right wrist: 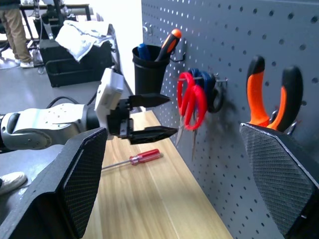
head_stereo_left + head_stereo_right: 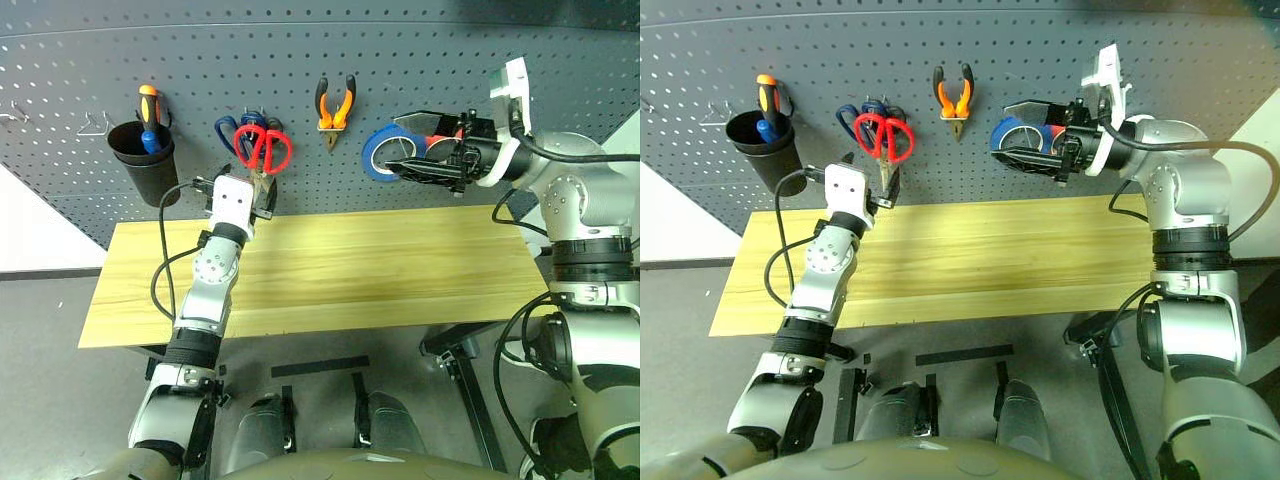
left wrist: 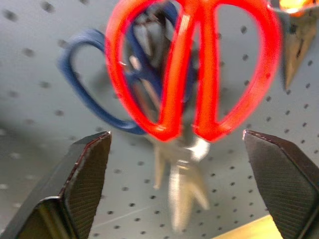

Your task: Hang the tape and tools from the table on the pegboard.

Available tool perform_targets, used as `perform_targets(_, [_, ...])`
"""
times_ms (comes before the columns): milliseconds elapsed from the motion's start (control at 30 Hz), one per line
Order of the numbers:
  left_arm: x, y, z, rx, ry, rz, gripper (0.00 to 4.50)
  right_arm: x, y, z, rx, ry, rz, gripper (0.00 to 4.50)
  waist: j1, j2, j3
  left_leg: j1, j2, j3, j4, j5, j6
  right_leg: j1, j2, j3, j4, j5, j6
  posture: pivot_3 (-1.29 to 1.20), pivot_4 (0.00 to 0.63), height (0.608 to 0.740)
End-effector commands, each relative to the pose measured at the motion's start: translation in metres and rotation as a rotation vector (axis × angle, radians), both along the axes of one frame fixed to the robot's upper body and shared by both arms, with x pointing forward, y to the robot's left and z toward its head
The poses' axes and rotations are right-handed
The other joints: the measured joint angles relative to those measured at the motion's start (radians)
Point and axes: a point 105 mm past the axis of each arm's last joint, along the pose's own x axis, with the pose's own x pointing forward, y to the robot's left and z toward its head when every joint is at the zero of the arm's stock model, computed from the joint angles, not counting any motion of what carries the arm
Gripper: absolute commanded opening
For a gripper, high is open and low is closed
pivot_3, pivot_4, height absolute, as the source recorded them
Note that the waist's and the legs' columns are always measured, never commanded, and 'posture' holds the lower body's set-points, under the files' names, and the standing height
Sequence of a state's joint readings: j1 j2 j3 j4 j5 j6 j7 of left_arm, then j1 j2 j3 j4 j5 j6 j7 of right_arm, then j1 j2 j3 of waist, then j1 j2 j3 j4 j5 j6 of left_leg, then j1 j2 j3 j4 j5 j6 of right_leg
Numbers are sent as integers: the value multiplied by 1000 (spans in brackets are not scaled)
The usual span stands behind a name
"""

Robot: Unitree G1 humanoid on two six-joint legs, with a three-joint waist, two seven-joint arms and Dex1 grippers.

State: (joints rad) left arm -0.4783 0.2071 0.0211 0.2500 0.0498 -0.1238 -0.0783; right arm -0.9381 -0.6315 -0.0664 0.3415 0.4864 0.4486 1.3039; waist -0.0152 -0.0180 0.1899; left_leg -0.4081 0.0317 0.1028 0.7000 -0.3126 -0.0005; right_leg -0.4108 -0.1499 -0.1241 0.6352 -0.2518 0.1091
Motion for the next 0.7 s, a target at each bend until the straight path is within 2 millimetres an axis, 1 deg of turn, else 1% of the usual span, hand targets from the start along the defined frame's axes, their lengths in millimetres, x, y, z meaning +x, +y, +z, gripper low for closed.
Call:
perform_targets(33, [-15, 11, 21, -7, -70, -10, 4251, -4, -5, 10, 31, -32, 1, 4500, 1, 0, -1, 0, 0, 0, 0, 0, 0, 0, 0, 0, 0, 0, 0, -5, 99, 732])
perform_targets(133, [-32, 24, 21, 8, -70, -15, 4251, -4, -3, 5, 40, -20, 4, 4500, 1, 0, -2, 0, 0, 0, 0, 0, 0, 0, 0, 0, 0, 0, 0, 10, 102, 732])
perform_targets(233, [-49, 37, 16, 46, -62, -19, 4251, -4, -2, 1, 51, -8, 3, 4500, 3, 2, -3, 0, 0, 0, 0, 0, 0, 0, 0, 0, 0, 0, 0, 23, 104, 732])
perform_targets(267, [-54, 43, 13, 62, -54, -12, 4251, -5, -2, 0, 52, -1, 5, 4500, 3, 2, -4, 0, 0, 0, 0, 0, 0, 0, 0, 0, 0, 0, 0, 25, 105, 732])
perform_targets(367, [-64, 65, -4, 74, 35, 56, 4251, -12, 4, -12, 33, 34, 33, 4500, 4, 2, -5, 0, 0, 0, 0, 0, 0, 0, 0, 0, 0, 0, 0, 34, 110, 732])
perform_targets(433, [-64, 85, -29, 14, 190, 159, 4251, -20, 12, -25, -11, 67, 64, 4500, 9, 3, -5, 0, 0, 0, 0, 0, 0, 0, 0, 0, 0, 0, 0, 41, 118, 732])
perform_targets(467, [-62, 93, -45, 11, 292, 217, 4251, -24, 16, -34, -36, 87, 81, 4500, 12, 3, -5, 1, 0, -1, 0, 0, 0, 1, 0, 0, 0, 0, 0, 45, 123, 732])
perform_targets(500, [-60, 99, -58, 10, 369, 267, 4251, -27, 19, -41, -51, 104, 95, 4500, 16, 3, -5, 1, 0, -1, 0, 0, 0, 1, 0, 0, 0, 0, 0, 47, 125, 732])
perform_targets(533, [-59, 101, -64, 14, 414, 296, 4251, -29, 20, -44, -58, 114, 102, 4500, 19, 3, -5, 1, 0, -1, 1, 0, 0, 1, 0, 0, 0, 0, 0, 50, 129, 732])
perform_targets(600, [-51, 99, -79, 14, 519, 307, 4251, -26, 24, -52, -61, 148, 81, 4500, 28, 3, -5, 2, 0, -1, 1, 0, 0, 2, 0, 0, 0, 0, 0, 61, 140, 732])
perform_targets(667, [-43, 99, -84, 1, 559, 315, 4251, -22, 26, -55, -60, 199, 51, 4500, 32, 2, -5, 2, 0, -1, 1, 0, 0, 2, 0, 0, 1, 0, 0, 67, 148, 732])
perform_targets(700, [-37, 99, -89, -31, 607, 320, 4251, -16, 27, -56, -62, 209, 17, 4500, 32, 2, -5, 2, 0, -2, 1, 0, 0, 2, 0, 0, 1, 0, 0, 70, 158, 732])
